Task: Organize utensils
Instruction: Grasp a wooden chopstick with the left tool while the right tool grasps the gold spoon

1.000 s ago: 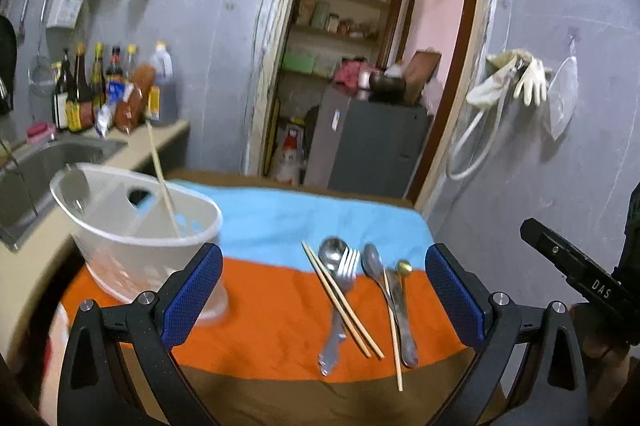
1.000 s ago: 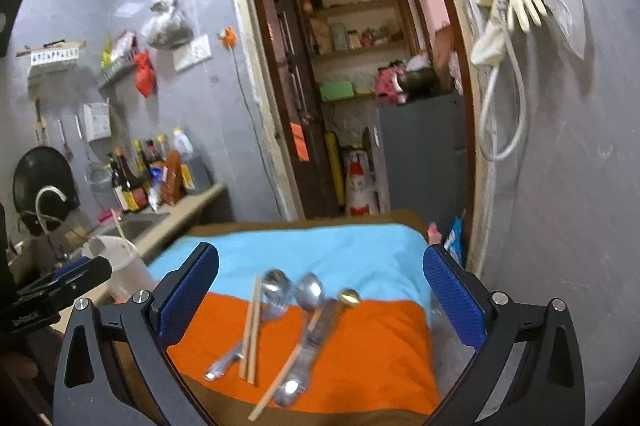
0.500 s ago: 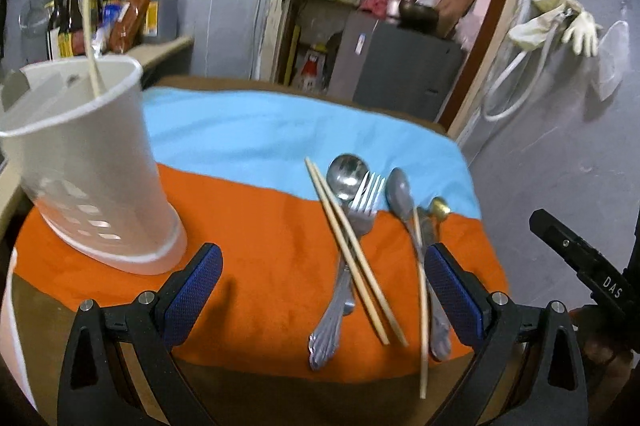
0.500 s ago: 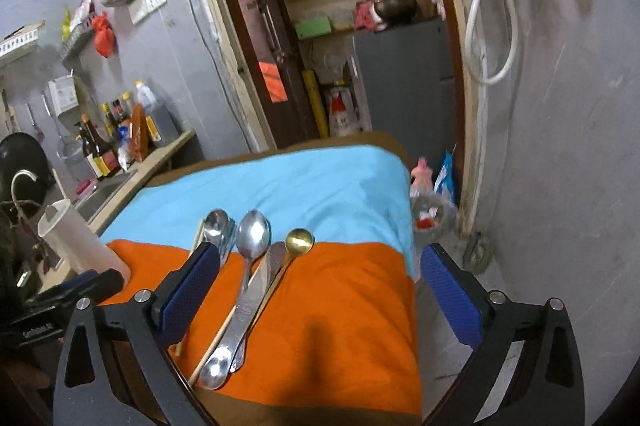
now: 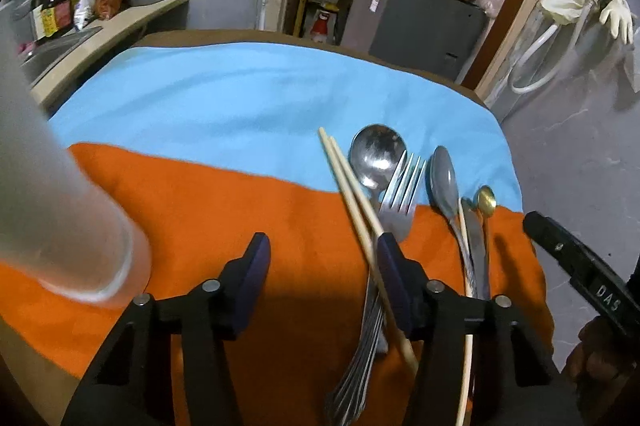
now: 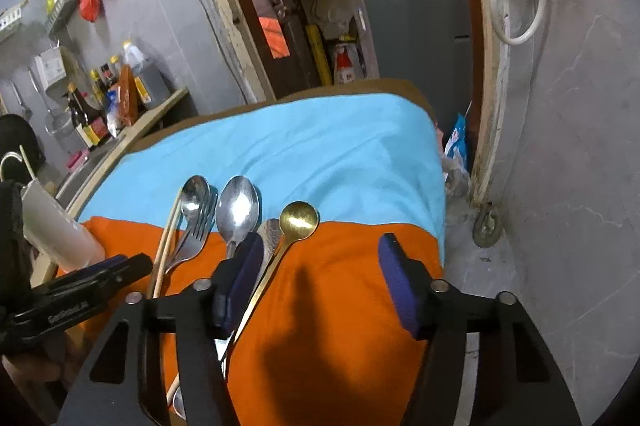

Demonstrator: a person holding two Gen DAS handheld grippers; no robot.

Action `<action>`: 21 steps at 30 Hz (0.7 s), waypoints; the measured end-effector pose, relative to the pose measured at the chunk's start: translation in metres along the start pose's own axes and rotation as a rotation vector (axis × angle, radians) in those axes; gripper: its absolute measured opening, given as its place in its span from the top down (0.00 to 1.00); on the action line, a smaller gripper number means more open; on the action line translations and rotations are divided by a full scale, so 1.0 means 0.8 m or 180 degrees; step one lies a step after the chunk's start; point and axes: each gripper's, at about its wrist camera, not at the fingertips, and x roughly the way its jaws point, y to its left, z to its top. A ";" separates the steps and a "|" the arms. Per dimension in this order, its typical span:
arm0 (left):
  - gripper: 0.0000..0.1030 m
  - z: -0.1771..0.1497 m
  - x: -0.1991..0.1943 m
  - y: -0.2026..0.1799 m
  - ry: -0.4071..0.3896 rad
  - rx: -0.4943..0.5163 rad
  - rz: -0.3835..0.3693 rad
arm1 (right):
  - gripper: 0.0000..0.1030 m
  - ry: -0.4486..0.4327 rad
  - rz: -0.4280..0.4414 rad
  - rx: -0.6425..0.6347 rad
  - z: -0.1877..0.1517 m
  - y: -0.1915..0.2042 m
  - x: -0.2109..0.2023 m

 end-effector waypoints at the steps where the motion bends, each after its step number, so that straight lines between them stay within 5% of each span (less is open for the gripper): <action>1: 0.58 0.004 0.003 0.001 0.0018 0.0010 -0.0014 | 0.49 0.0019 -0.0004 -0.0006 0.003 0.001 0.003; 6: 0.77 0.020 0.026 0.000 0.0154 0.0085 -0.0019 | 0.52 0.0141 -0.0082 -0.0009 0.016 0.004 0.024; 13: 0.79 0.033 0.039 -0.002 0.0223 0.0163 -0.0050 | 0.56 0.0316 -0.0154 -0.0013 0.024 0.010 0.050; 17: 0.95 0.038 0.044 0.003 0.0186 0.0061 0.0055 | 0.56 0.0371 -0.0192 0.0001 0.027 0.013 0.059; 21: 0.97 0.038 0.044 0.008 0.0157 -0.0022 0.0021 | 0.56 0.0378 -0.0276 0.0021 0.028 0.016 0.064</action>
